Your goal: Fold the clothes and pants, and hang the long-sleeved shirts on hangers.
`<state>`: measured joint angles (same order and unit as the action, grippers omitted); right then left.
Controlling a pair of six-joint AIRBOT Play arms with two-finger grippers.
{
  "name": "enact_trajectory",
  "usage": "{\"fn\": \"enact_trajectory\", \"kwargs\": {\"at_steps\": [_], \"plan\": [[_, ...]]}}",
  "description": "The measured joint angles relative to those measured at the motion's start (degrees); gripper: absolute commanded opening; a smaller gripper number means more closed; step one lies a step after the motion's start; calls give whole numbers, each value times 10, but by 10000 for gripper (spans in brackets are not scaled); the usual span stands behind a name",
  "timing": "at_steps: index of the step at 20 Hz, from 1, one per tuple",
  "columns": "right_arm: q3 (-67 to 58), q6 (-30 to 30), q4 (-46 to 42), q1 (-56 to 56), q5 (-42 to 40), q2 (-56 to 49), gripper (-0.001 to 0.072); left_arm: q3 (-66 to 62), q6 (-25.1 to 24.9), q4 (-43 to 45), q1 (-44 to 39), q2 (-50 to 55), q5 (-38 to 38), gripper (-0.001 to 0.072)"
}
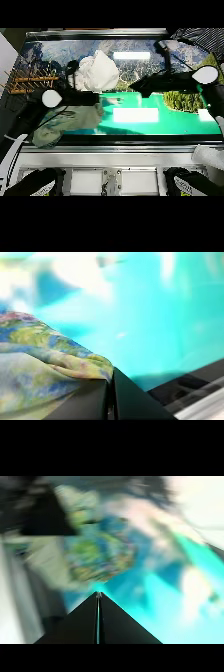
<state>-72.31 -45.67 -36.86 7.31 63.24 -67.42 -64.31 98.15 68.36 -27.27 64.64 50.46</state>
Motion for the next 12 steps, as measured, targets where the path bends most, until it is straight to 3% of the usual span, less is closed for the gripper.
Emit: {"fn": "enact_trajectory", "kwargs": {"at_steps": [2, 3, 4, 5, 6, 8, 12], "plan": [[0, -75, -79, -41, -40, 15, 13, -61, 2, -5, -68, 46, -35, 9], [0, -110, -117, -61, -54, 20, 13, -92, 2, -6, -92, 73, -46, 144], [0, -141, -150, -79, -62, 24, 14, -126, 2, -8, -113, 104, -54, 529], [0, -170, -184, -97, -69, 26, 26, -158, 2, -8, -126, 134, -58, 682], [0, -193, -213, -111, -72, 28, 105, -186, 3, -8, -132, 158, -56, 682], [0, -223, -254, -136, -72, 31, 649, -234, 4, -7, -126, 195, -35, 682], [14, -250, -292, -161, -36, 32, 675, -266, 4, 23, -59, 224, 42, 682]]}}
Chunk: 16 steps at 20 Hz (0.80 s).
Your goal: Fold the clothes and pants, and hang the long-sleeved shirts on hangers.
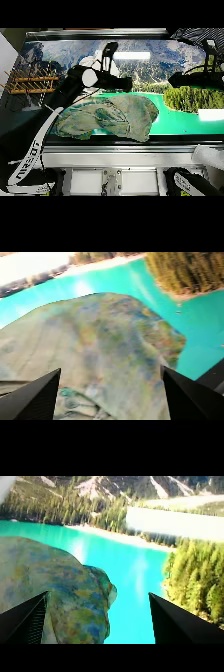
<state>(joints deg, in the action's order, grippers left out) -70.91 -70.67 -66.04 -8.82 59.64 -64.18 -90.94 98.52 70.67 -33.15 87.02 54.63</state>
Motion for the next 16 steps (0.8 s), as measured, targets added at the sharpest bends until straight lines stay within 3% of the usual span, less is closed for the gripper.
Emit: {"fn": "enact_trajectory", "kwargs": {"at_steps": [5, 9, 16], "plan": [[86, -10, -13, 15, 26, 0, 675, 65, 0, 20, 83, 21, 40, 682], [196, 2, 2, 35, 28, -3, 675, 108, -18, -15, 110, 76, 43, 682], [300, 47, 82, 67, -2, -29, 675, -4, -70, -99, 118, 211, 33, 682]]}}
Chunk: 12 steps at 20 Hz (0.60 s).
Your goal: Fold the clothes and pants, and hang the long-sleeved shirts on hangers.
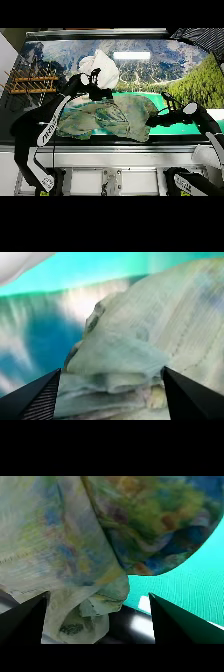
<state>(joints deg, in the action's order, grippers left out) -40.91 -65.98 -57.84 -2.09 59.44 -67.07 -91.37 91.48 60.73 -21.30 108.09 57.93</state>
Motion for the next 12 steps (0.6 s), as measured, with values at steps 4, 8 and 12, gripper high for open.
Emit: {"fn": "enact_trajectory", "kwargs": {"at_steps": [4, 8, 12], "plan": [[10, 6, 12, 16, -17, -19, 675, -84, -4, -15, -3, 64, 41, 681], [13, 9, 16, 21, -25, -35, 297, -125, -5, -21, -7, 92, 68, 8], [12, 9, 17, 22, -40, -46, 12, -135, -6, -23, -1, 93, 80, 7]]}}
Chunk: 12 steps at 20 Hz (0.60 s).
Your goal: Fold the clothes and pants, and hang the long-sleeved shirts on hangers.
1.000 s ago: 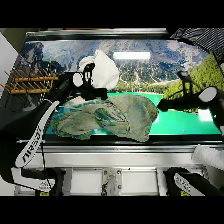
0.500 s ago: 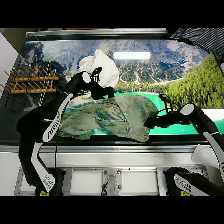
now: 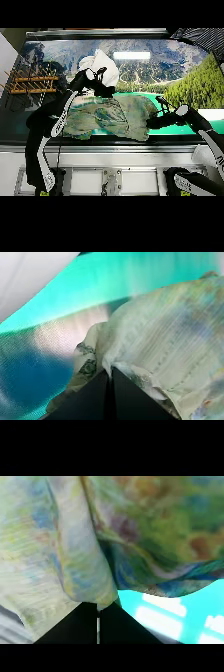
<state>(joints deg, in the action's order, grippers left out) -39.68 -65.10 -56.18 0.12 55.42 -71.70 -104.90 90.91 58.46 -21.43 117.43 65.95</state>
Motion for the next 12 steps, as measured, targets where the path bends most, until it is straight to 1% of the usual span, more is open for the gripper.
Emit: {"fn": "enact_trajectory", "kwargs": {"at_steps": [2, 4, 7, 9, 12], "plan": [[-22, 0, -9, -3, -7, 5, 12, -6, 0, 1, 9, -25, 2, 7], [-79, 0, -27, -12, 4, 22, 12, -31, -3, 2, 21, -70, 2, 8], [-238, 0, -52, -25, 58, 61, 11, -98, -6, 3, 35, -161, 6, 8], [-363, -8, -59, -29, 95, 86, 11, -129, -10, 2, 38, -241, 3, 8], [-523, -28, -62, -31, 126, 123, 11, -101, -26, 2, 30, -386, -32, 8]]}}
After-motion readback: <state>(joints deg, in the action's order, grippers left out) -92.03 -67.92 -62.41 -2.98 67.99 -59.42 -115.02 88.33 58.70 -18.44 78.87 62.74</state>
